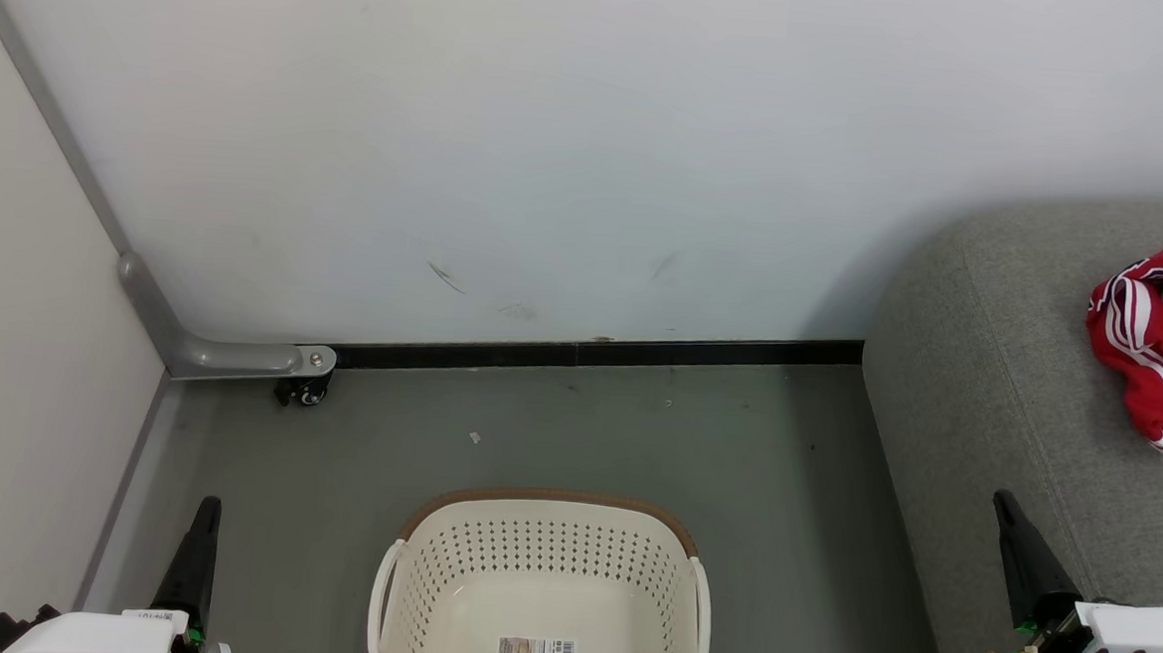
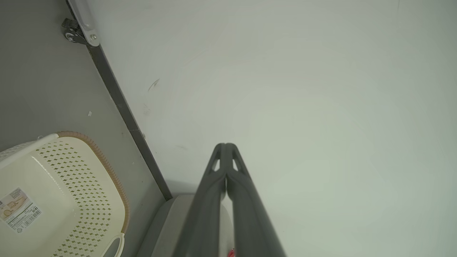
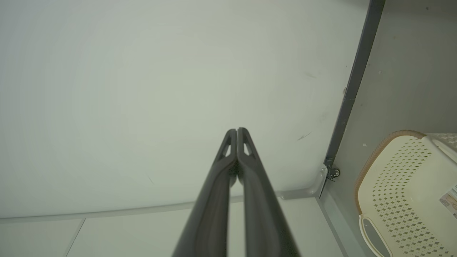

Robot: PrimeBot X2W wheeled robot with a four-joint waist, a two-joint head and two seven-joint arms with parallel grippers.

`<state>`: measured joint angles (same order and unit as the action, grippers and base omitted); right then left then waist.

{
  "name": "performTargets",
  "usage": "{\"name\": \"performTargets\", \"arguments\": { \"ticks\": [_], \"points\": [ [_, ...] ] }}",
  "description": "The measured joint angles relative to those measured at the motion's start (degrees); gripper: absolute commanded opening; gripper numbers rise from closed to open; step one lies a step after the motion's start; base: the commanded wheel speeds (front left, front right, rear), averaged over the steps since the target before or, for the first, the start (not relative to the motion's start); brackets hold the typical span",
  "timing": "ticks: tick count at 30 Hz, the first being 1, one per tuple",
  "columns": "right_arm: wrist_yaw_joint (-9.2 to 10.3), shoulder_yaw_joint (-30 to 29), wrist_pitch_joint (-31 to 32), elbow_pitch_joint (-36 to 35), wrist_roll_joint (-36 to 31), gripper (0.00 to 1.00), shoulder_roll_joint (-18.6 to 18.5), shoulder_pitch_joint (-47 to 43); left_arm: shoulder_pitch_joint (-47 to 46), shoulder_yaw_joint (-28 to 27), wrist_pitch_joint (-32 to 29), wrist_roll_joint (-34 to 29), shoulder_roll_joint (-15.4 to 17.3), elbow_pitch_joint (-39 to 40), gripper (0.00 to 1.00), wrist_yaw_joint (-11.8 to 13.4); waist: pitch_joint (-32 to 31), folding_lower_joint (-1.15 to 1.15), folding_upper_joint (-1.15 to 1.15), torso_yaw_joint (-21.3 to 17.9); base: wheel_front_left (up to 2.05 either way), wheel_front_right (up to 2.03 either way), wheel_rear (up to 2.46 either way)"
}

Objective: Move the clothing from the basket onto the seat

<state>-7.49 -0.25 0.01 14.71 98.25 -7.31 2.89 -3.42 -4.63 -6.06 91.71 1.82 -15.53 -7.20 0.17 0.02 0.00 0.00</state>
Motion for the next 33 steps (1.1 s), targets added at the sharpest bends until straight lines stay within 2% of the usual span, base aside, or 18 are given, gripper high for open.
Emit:
{"name": "performTargets", "arguments": {
  "ticks": [33],
  "points": [
    [0.0,-0.4,0.5,0.1,0.0,0.0,0.2,0.0,0.0,0.0,0.0,0.0,0.0,0.0,0.0,0.0,0.0,-0.01,0.0,0.0,0.0,0.0,0.0]
  ]
}}
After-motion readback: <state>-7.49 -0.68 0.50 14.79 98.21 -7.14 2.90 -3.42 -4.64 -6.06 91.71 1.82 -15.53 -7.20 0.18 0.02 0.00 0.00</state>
